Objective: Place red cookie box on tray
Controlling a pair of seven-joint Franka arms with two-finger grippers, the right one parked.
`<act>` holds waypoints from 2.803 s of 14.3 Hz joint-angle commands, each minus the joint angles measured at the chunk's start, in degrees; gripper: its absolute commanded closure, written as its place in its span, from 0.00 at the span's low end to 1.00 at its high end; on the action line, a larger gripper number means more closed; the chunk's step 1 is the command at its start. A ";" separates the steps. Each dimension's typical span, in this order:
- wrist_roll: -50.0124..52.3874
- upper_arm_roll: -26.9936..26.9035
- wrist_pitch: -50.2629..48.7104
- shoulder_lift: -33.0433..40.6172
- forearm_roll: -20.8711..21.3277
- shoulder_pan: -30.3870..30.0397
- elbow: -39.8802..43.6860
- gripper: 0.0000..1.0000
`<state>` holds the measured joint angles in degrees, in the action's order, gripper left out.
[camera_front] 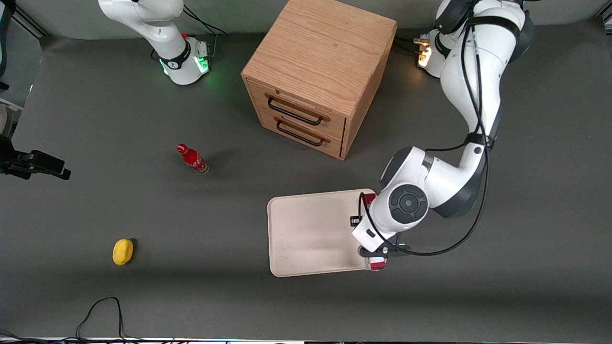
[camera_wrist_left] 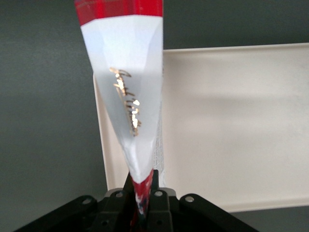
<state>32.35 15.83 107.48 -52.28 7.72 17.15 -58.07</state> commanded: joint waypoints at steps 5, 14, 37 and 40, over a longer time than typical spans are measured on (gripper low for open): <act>1.84 -1.33 5.54 0.68 1.34 0.43 -6.70 1.00; 3.16 -1.33 8.54 0.95 1.25 0.25 -9.69 0.37; -24.34 -13.87 -13.94 61.23 -6.14 -13.81 -50.56 0.00; -24.43 -16.96 -17.46 62.30 -4.56 -13.98 -48.64 0.00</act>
<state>8.46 0.73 91.29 8.78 2.57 2.13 -106.10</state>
